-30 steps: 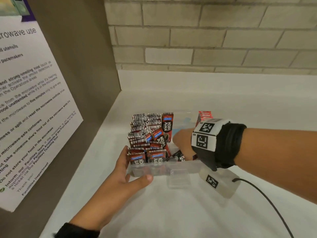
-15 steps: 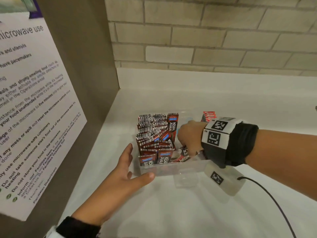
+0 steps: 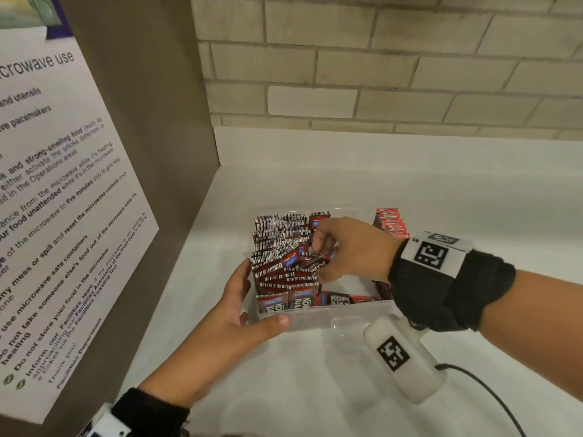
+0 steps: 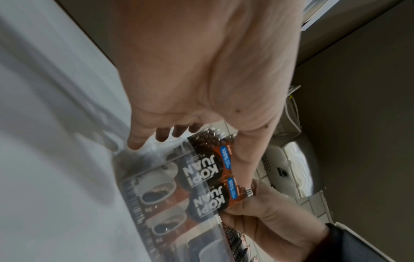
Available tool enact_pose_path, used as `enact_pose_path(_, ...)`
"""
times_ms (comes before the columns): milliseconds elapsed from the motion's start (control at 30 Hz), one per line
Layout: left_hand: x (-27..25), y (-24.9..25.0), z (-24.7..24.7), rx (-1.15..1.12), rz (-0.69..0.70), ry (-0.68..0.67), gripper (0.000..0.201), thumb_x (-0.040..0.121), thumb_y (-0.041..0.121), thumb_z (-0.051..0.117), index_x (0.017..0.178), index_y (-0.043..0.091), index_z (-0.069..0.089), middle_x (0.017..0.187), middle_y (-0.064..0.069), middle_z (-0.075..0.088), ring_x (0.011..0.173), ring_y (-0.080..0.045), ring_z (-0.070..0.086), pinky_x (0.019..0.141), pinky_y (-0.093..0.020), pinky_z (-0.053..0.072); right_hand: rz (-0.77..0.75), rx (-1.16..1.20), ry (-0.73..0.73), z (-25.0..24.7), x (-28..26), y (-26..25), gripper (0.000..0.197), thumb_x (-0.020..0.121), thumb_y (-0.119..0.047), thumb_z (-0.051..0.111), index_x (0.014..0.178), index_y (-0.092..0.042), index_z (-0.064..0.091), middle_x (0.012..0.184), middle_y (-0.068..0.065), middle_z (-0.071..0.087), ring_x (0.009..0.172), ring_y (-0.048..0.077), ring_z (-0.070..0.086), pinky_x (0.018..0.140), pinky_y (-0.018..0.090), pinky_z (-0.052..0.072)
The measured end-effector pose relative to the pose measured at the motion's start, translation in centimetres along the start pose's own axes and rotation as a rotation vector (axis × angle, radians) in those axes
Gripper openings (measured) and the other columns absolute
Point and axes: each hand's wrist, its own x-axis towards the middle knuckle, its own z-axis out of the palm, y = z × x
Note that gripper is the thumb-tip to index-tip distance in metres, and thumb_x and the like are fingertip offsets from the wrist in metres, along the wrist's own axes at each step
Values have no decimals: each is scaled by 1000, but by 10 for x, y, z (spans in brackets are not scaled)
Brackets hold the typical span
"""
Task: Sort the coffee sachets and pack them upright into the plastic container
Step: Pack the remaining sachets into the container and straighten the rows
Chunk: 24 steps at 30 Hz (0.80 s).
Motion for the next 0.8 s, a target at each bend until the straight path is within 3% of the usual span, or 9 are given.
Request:
enact_pose_path(133,0,0,2,-33,13,-9,99,58,39,77,142,42,25,129,32,52,119,10,49,111,-34,34,14,184,24,7,-1,5,35,70,-4,77,99,-10,57,106,17,61,83,29,62,70,33,54)
enact_pose_path(167,0,-1,2,-40,12,-7,99,57,39,77,142,42,25,129,32,51,118,11,49,110,-34,34,25,260,22,8,-1,6,34,72,-1,75,98,-10,57,111,22,60,85,32,63,71,35,56)
enact_pose_path(233,-1,-2,2,-46,15,-1,99,57,39,78,141,42,26,129,33,51,118,12,49,110,-33,35,31,394,18,10,0,8,32,74,4,72,98,-10,57,112,24,60,74,24,62,61,27,55)
enact_pose_path(300,-1,-3,1,-52,15,10,100,56,39,78,141,43,26,130,33,50,119,12,48,111,-34,34,22,454,26,12,0,8,32,74,7,71,100,-6,59,100,20,64,64,15,59,59,22,52)
enact_pose_path(433,-1,-3,2,-39,33,-18,100,58,35,75,144,43,22,128,33,52,118,10,50,105,-27,38,22,506,11,18,0,10,30,74,13,66,98,-3,60,99,19,67,82,27,65,79,33,55)
enact_pose_path(533,1,-3,3,-33,11,-58,98,67,19,69,144,46,16,122,35,55,114,10,53,88,-13,46,46,604,0,24,-1,12,31,80,11,62,110,5,56,106,28,65,85,31,65,70,29,58)
enact_pose_path(600,3,-4,4,-25,4,-64,94,70,11,62,143,48,16,123,34,55,113,9,54,84,-9,45,30,613,35,25,-4,11,28,84,5,62,111,3,55,101,30,66,80,29,65,68,27,57)
enact_pose_path(700,5,-5,5,-18,1,-51,92,69,8,60,136,55,19,133,25,50,109,6,58,82,-9,45,-29,464,130,26,-6,10,23,86,-5,63,108,-9,55,85,18,70,70,22,65,69,23,56)
enact_pose_path(800,6,-5,7,-36,-7,-49,94,72,4,60,138,53,16,133,19,52,104,3,61,79,-11,47,-130,331,235,30,-7,11,19,87,-9,64,100,-20,54,76,4,66,71,20,64,77,32,55)
